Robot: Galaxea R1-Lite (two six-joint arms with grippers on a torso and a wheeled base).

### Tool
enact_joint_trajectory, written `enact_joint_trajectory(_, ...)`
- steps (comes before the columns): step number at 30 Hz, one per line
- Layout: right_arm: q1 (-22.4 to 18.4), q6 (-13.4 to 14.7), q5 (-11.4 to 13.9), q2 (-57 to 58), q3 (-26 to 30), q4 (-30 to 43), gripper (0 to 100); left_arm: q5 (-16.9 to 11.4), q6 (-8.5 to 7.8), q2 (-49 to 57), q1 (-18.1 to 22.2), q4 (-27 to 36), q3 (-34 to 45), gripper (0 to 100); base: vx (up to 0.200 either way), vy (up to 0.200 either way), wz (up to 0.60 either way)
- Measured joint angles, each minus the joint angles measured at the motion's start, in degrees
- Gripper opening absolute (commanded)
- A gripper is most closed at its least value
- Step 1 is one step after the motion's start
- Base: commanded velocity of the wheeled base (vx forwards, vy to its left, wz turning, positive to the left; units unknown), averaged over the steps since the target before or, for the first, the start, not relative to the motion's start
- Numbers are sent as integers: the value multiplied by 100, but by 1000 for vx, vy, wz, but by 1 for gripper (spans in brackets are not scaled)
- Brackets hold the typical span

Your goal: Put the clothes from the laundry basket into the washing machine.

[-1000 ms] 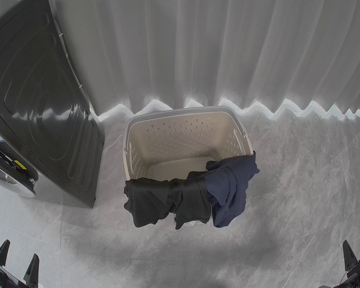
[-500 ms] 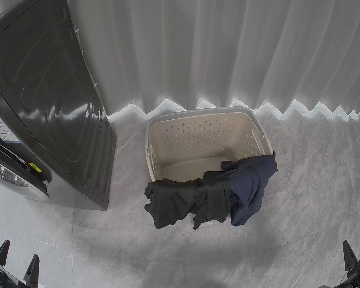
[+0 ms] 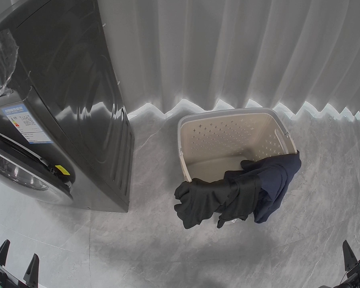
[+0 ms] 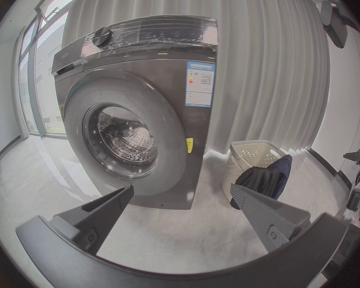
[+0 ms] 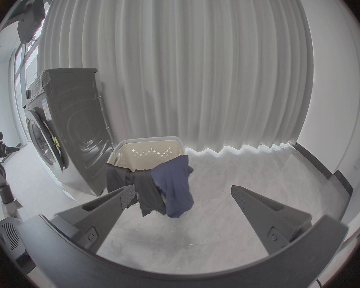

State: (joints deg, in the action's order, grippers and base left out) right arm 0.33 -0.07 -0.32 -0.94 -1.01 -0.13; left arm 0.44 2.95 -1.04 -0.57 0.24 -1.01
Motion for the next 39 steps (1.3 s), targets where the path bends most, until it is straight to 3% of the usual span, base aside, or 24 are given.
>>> enact_joint_trajectory(39,-4,0,-6,0,0,2,100,-1,11,0,5,-6,0,100,0,200,0)
